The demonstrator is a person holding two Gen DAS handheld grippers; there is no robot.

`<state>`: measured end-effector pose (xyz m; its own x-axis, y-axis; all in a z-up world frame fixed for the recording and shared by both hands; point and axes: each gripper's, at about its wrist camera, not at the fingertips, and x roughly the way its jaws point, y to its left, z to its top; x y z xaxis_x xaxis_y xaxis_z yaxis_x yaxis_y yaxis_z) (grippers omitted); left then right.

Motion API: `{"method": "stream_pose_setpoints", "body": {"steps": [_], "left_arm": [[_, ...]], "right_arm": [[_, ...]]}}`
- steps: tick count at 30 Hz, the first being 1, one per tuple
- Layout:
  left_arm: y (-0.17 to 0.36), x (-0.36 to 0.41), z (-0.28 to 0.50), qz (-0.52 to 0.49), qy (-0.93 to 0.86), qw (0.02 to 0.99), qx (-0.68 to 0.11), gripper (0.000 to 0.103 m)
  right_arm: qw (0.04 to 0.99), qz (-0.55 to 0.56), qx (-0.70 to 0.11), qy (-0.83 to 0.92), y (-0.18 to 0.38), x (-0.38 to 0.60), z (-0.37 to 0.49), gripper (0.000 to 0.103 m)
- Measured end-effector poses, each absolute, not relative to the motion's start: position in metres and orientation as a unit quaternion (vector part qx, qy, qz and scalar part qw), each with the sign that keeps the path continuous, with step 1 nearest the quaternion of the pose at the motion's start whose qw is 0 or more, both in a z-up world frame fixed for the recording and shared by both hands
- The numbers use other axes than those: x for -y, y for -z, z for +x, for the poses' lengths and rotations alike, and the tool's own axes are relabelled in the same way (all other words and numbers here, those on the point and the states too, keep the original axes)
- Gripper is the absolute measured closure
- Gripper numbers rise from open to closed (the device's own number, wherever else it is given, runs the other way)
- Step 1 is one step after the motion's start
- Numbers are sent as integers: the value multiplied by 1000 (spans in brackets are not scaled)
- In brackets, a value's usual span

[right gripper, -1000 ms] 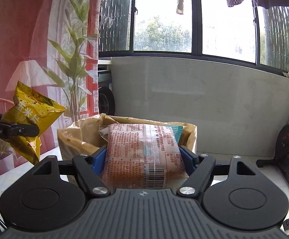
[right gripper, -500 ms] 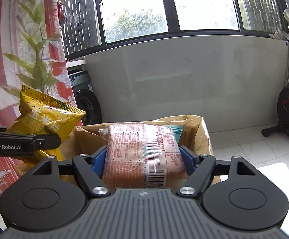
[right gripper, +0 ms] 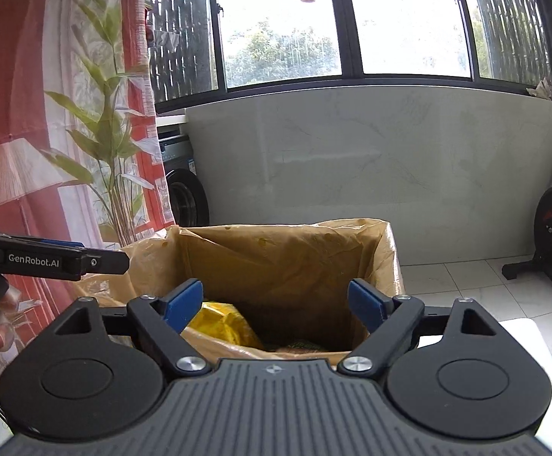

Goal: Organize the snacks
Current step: 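Carry the pink pack and yellow bag over the box and open both tools, then grasp the small brown candy with the right tool while the left tool grasps the red packet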

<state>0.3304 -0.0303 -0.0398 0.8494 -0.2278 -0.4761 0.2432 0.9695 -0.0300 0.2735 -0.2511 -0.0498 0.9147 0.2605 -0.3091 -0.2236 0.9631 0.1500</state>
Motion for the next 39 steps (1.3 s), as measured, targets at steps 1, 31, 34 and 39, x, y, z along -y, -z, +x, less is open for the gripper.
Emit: {"method": "stream_pose_setpoints", "body": {"steps": [1,31,34,39], "left_arm": [[41,25,320,14,127,962,-243,18],[178,-18,176,-12,113,944,-309,29],[189,-20,175,-14,109,940,-323,32],[202,-14,174,7,115,934,-337,32]], "right_arm": [[977,51,-161,-130,50,249,265,17],[908,-11,-353,-227,233,177,122,71],[905,-6,-363,-221,237,180,123,82],[908,4,-356,-220,237,182,122,83]]}}
